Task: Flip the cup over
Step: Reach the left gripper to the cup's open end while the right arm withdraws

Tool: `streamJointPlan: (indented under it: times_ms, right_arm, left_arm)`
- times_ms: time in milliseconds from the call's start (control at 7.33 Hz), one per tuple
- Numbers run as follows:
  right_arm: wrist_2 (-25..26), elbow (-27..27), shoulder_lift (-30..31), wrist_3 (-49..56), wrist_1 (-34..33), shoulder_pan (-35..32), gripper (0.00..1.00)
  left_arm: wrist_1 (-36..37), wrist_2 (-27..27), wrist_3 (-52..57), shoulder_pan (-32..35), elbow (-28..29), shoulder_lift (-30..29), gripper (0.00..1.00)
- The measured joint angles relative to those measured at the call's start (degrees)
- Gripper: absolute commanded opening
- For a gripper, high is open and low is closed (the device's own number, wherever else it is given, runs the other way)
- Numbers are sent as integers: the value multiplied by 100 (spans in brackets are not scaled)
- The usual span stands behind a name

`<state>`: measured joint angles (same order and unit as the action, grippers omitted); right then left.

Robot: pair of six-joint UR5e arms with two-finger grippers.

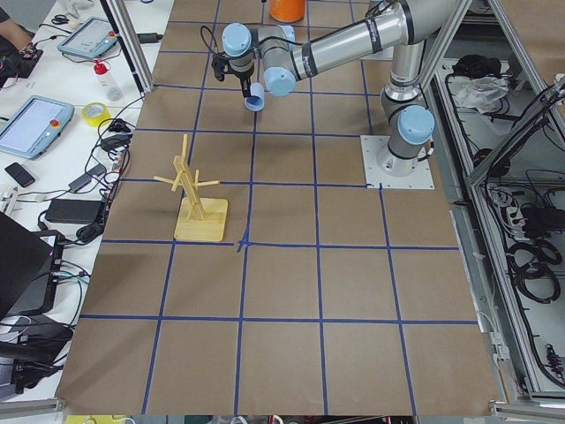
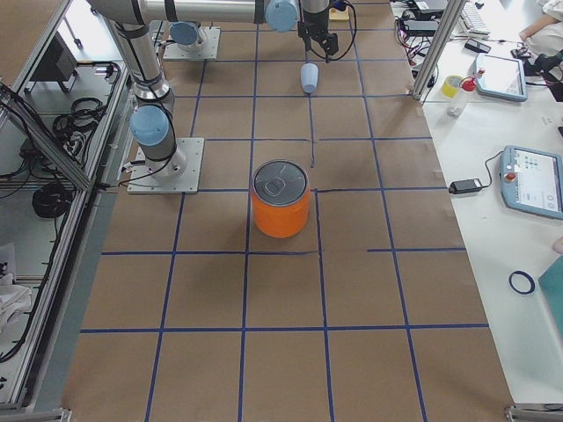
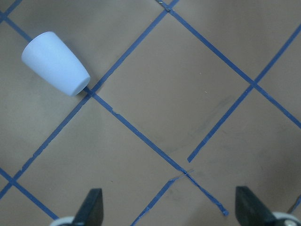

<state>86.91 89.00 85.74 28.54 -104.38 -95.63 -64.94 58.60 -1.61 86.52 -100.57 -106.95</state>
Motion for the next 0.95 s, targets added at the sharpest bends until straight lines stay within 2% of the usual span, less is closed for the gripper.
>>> streamJointPlan:
  times_ms: [136, 273, 545, 955]
  right_arm:
    - [34, -220, -16, -413, 237, 27, 100]
    - [78, -462, -12, -610, 760, 117, 100]
    - [168, -744, 80, -834, 1490, 375, 100]
    - [185, -751, 284, -1710, 1672, 461, 100]
  left_arm:
    - [309, -27, -104, 168, -49, -274, 100]
    - [447, -32, -149, 286, -68, -487, 100]
    - [532, -27, -163, 432, -75, -741, 100]
    - [538, 11, -170, 512, -84, -886, 100]
